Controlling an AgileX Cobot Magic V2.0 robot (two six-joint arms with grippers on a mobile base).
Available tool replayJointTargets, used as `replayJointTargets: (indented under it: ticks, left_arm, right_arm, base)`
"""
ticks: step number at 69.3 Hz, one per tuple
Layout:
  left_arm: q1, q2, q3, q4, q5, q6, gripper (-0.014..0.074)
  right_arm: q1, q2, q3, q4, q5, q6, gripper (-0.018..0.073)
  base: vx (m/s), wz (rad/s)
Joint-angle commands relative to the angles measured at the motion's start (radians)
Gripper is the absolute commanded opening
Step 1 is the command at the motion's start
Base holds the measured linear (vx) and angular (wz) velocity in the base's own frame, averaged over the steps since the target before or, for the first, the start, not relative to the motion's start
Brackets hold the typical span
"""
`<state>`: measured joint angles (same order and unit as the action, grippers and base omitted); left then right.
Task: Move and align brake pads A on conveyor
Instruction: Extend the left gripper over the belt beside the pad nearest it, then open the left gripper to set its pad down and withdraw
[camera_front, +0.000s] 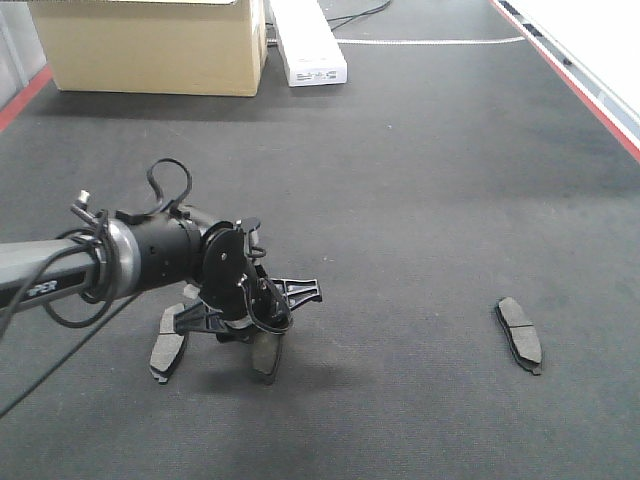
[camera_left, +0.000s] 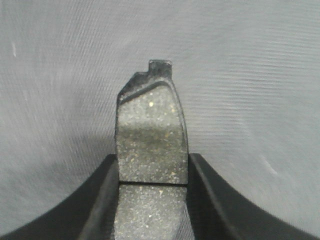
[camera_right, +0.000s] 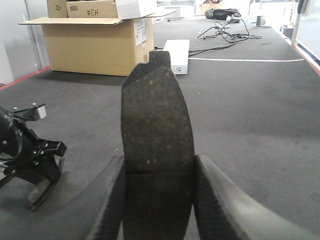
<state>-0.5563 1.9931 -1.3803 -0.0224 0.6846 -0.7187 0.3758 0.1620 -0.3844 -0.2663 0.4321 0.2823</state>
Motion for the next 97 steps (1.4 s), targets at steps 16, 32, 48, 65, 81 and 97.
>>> replayJointTargets:
  ticks: [16,32,48,65,81,97]
  left_arm:
    - [-0.004,-0.036,-0.029,-0.025,-0.026,0.012,0.0256]
    - [-0.004,-0.042,-0.03,-0.019,0.016,0.057,0.0409]
    - [-0.004,-0.129,-0.03,0.078,0.043,0.054,0.0412]
    - [-0.004,-0.309,-0.029,0.213,0.1,0.057,0.0412]
    - [-0.024,-0.495,-0.018,0.315,0.241,0.131,0.0412]
    - [-0.082,-0.773,0.139,0.366,0.201,0.174,0.0412]
  right_arm:
    - [-0.004,0.013,-0.028,-0.021,-0.1,-0.008,-0.0004]
    - [-0.004,0.013,-0.028,-0.021,-0.1,-0.008,-0.0004]
    - [-0.004,0.013,-0.028,-0.021,-0.1,-0.008,-0.0004]
    - [-0.004,0.013,-0.028,-0.021,-0.1,-0.008,-0.0004]
    - [-0.004,0.013,-0.028,-0.021,-0.1,-0.008,-0.0004]
    - [-0.004,0.013,-0.028,-0.021,-0.1,-0.008,-0.0004]
  base:
    - [0.0,0.0]
    - [0.0,0.0]
    - [0.0,0.0]
    - [0.0,0.0]
    - [0.0,0.0]
    - [0.0,0.0]
